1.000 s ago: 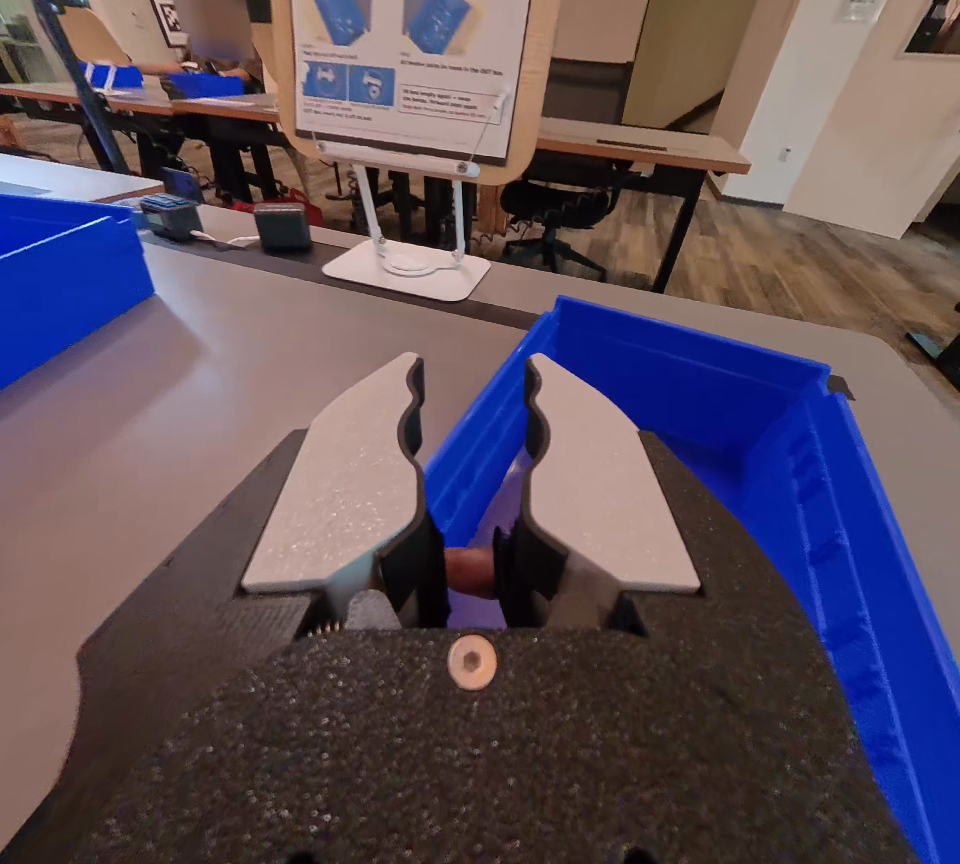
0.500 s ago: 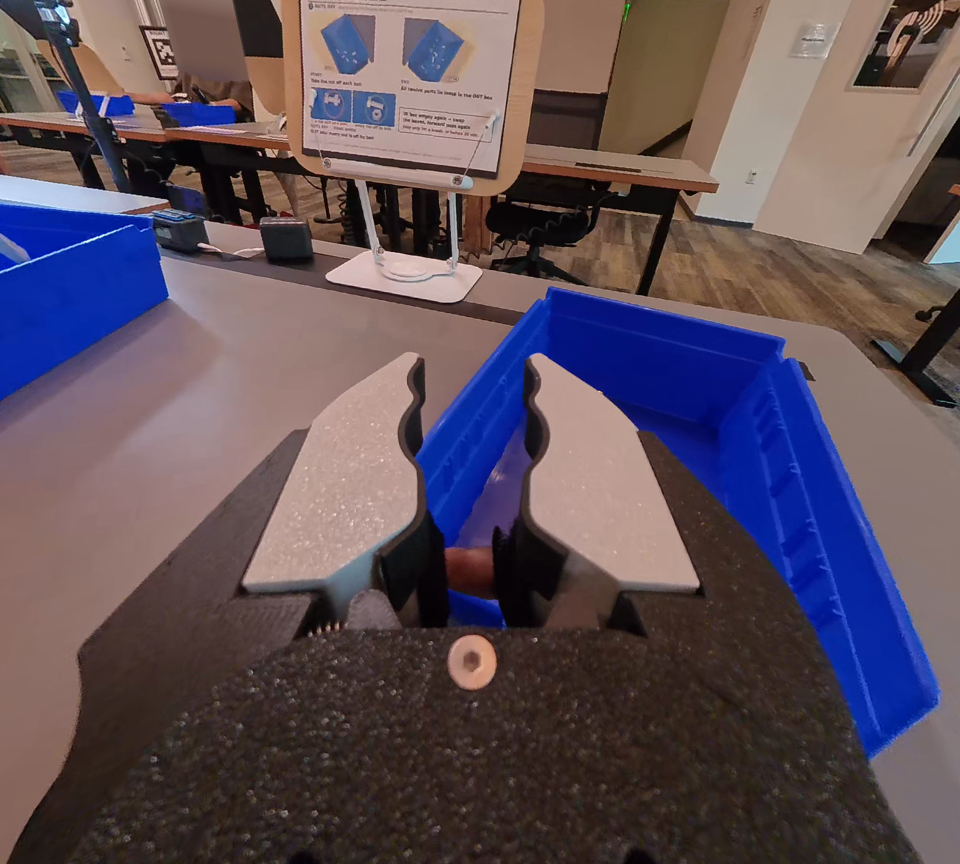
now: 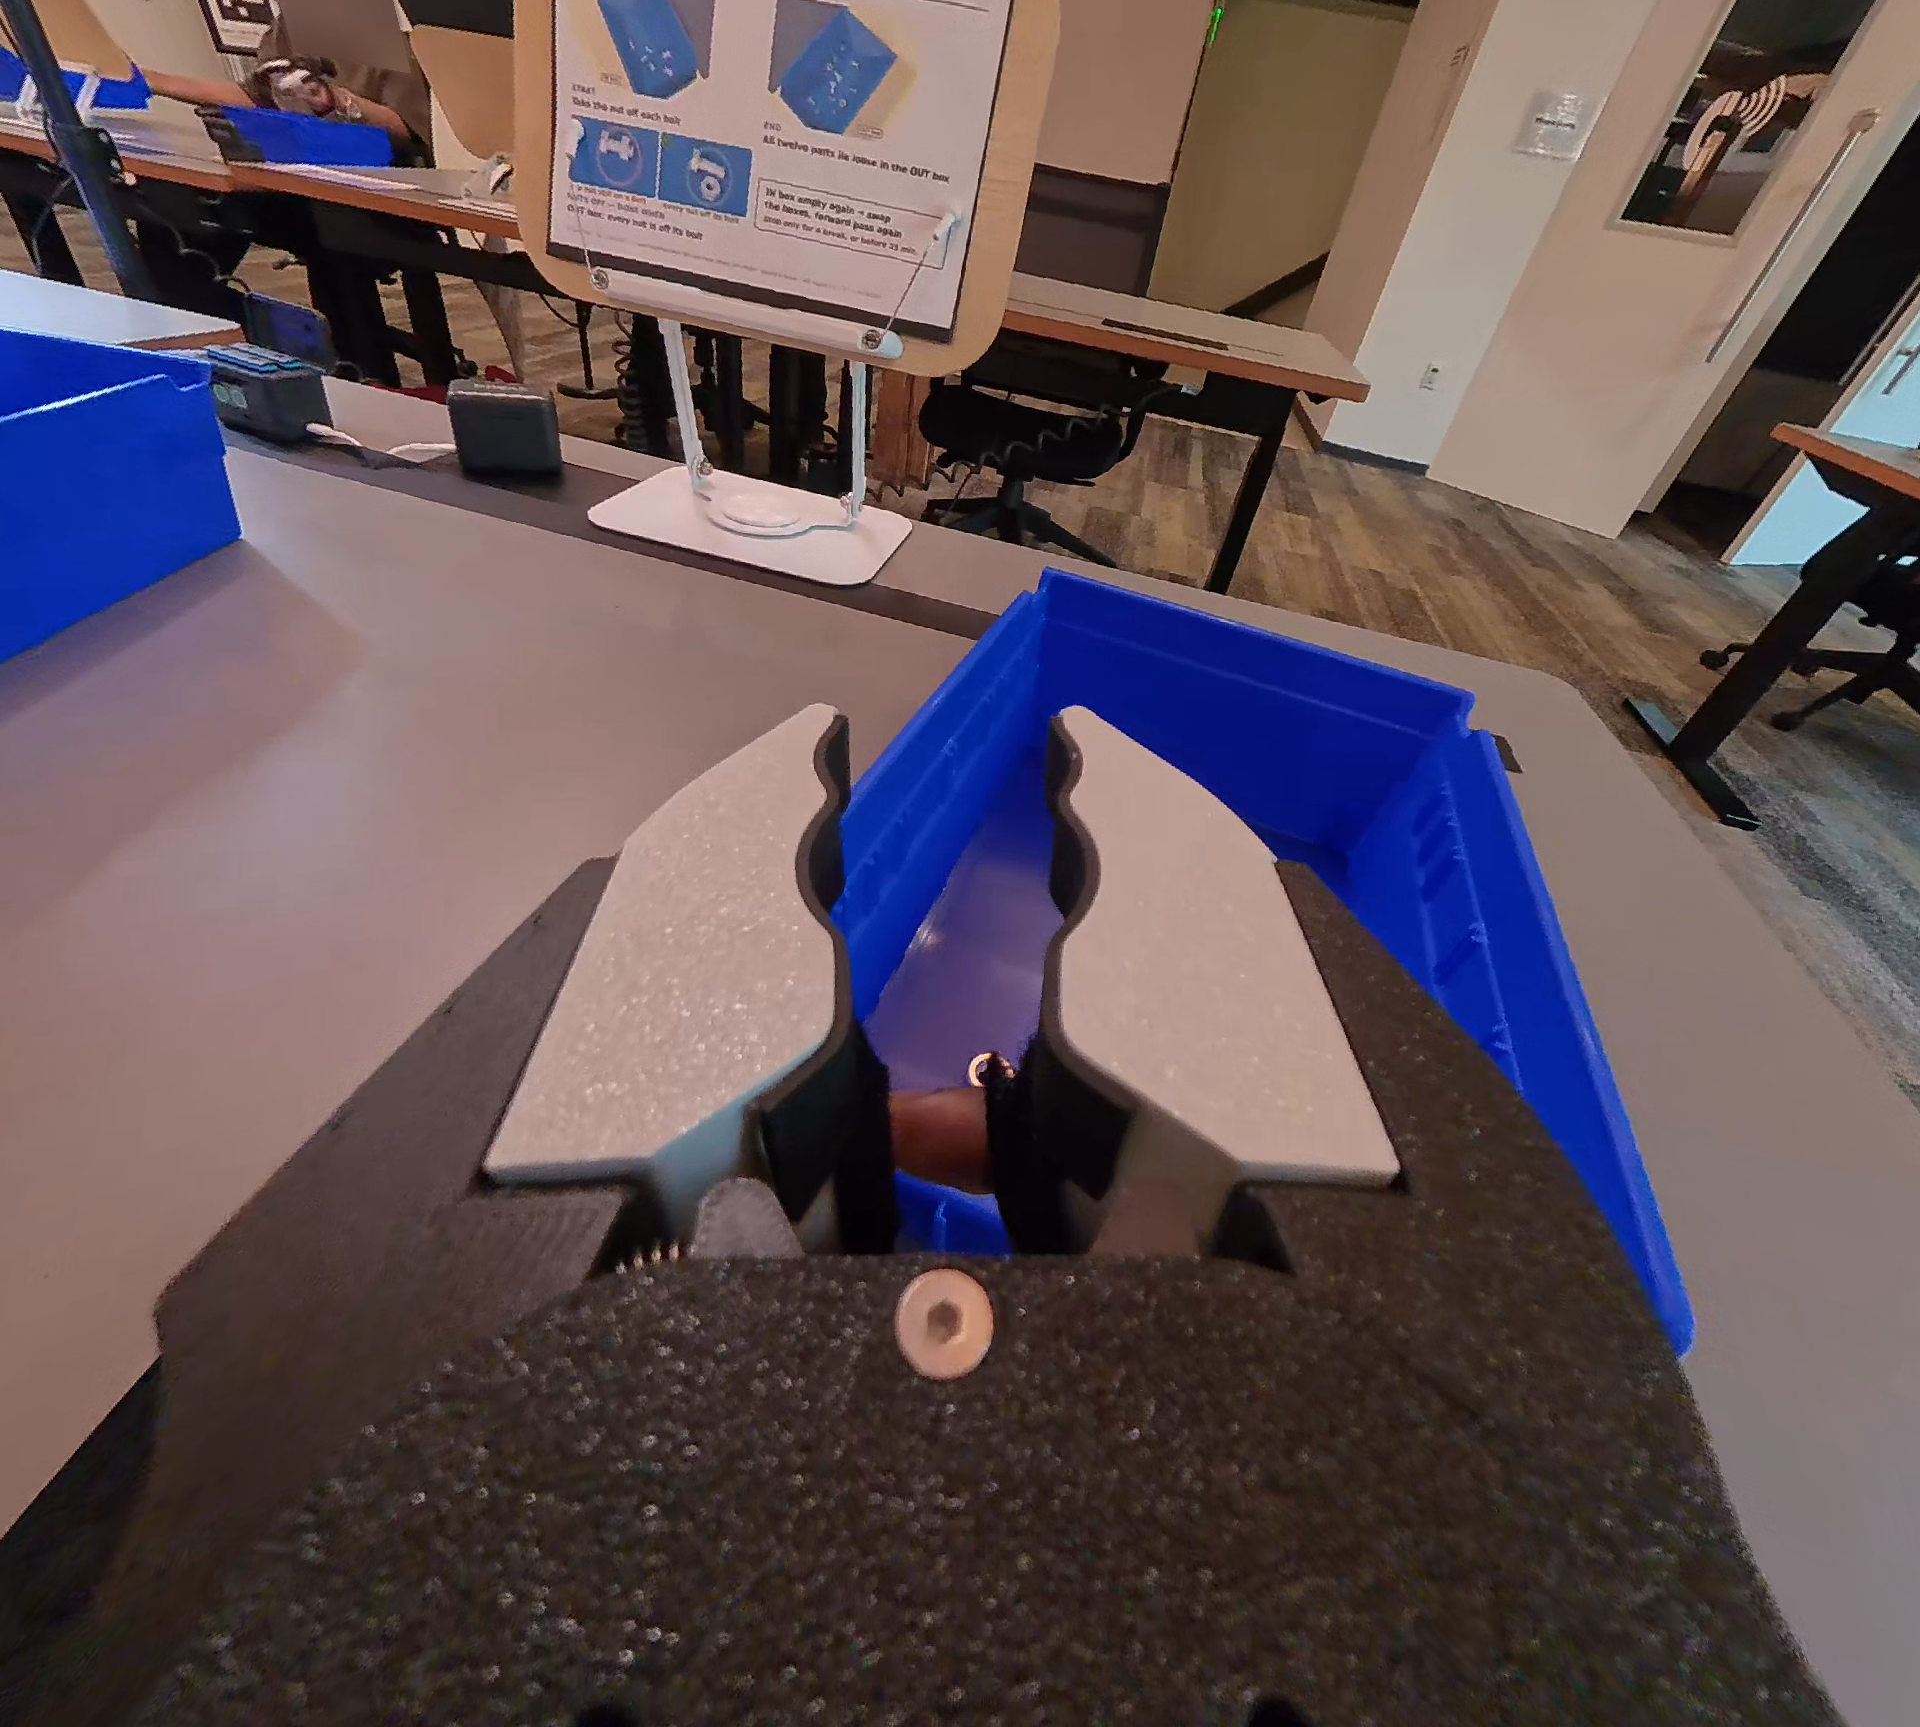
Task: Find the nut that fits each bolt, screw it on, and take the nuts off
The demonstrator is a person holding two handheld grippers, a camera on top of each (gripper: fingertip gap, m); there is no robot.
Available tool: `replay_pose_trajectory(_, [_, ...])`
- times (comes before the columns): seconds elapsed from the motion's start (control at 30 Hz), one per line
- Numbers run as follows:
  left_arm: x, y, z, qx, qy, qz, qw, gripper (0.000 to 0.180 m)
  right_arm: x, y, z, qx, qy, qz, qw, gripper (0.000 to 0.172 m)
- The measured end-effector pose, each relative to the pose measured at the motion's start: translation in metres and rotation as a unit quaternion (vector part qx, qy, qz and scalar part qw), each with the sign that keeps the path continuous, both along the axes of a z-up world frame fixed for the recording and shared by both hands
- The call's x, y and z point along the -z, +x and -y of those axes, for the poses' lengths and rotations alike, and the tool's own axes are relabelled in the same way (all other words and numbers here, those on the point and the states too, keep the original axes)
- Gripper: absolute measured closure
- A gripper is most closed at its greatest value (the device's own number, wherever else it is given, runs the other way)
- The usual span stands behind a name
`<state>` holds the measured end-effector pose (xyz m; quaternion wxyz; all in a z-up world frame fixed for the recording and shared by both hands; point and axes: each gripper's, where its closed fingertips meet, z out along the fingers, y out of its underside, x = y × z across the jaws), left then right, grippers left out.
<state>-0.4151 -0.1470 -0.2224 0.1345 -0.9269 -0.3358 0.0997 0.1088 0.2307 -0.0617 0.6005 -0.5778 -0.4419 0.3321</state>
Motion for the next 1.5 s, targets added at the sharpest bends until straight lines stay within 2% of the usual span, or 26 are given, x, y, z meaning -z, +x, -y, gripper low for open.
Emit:
replay_pose_trajectory(0.13, [-0.008,0.007,-0.004,0.025,0.009,-0.005,1.0,0.161,0.0,0.0,0.001,-0.001,0.002,0.001,1.0,0.135])
replay_pose_trajectory(0.3, [-0.063,0.044,-0.027,0.103,0.042,-0.046,0.993,0.162,0.001,-0.003,0.007,-0.011,0.0,0.0,1.0,0.136])
replay_pose_trajectory(0.43, [-0.116,0.12,-0.066,0.227,0.098,-0.067,0.967,0.162,0.003,-0.009,0.015,-0.026,0.002,0.005,1.0,0.135])
replay_pose_trajectory(0.53, [-0.128,0.199,-0.096,0.344,0.11,-0.065,0.93,0.162,0.006,-0.015,0.028,-0.054,0.008,0.01,0.998,0.136])
replay_pose_trajectory(0.67, [-0.103,0.296,-0.126,0.464,0.096,-0.053,0.879,0.162,0.011,-0.024,0.046,-0.085,0.02,0.028,0.996,0.135])
replay_pose_trajectory(0.77, [-0.071,0.352,-0.14,0.522,0.08,-0.029,0.849,0.162,0.019,-0.028,0.054,-0.093,0.033,0.05,0.994,0.135])
replay_pose_trajectory(0.83, [-0.051,0.375,-0.146,0.543,0.067,-0.017,0.837,0.162,0.022,-0.03,0.059,-0.098,0.037,0.058,0.993,0.135])
replay_pose_trajectory(1.07, [-0.013,0.413,-0.151,0.569,0.024,-0.01,0.822,0.162,0.031,-0.034,0.071,-0.115,0.032,0.067,0.991,0.135])
replay_pose_trajectory(1.5, [0.006,0.426,-0.152,0.577,0.006,0.0,0.817,0.162,0.043,-0.039,0.076,-0.123,0.031,0.088,0.988,0.135])
